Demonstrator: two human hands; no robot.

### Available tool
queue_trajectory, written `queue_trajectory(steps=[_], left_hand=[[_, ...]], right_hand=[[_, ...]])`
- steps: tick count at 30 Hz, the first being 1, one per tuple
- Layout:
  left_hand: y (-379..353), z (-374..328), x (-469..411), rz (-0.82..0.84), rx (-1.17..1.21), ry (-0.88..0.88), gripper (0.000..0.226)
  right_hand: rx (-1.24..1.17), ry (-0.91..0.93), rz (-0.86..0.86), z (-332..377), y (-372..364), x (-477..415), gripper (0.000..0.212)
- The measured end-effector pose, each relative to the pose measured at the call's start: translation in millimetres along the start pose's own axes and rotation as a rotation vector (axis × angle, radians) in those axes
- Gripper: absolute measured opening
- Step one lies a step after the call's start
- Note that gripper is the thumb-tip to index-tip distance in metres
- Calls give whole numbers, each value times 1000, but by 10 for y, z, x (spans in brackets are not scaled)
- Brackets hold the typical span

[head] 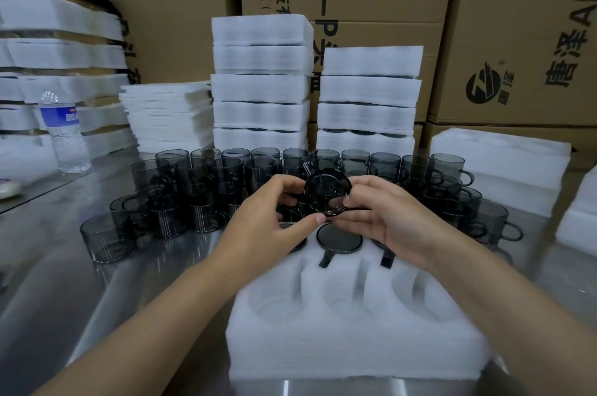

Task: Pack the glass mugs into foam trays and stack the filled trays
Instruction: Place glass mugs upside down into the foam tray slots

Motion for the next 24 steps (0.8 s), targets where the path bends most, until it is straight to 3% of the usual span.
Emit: queue_trajectory(steps=[11, 24], left_hand=[[1, 9, 3, 18, -37, -19, 48], [2, 20, -5, 35, -24, -5, 44]], right_hand=[[-4, -12, -1, -4, 2, 2, 34], [-12, -11, 22, 12, -6, 39, 35]])
Point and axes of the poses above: each hand's wrist, its own x-axis away from the middle knuckle, its own y-axis out of the back of the hand, z = x × y, the point moved 1 cm from there along -x, towards the middle knuckle, and after that the axes turned 6 degrees about -z, right-handed, at the moved point
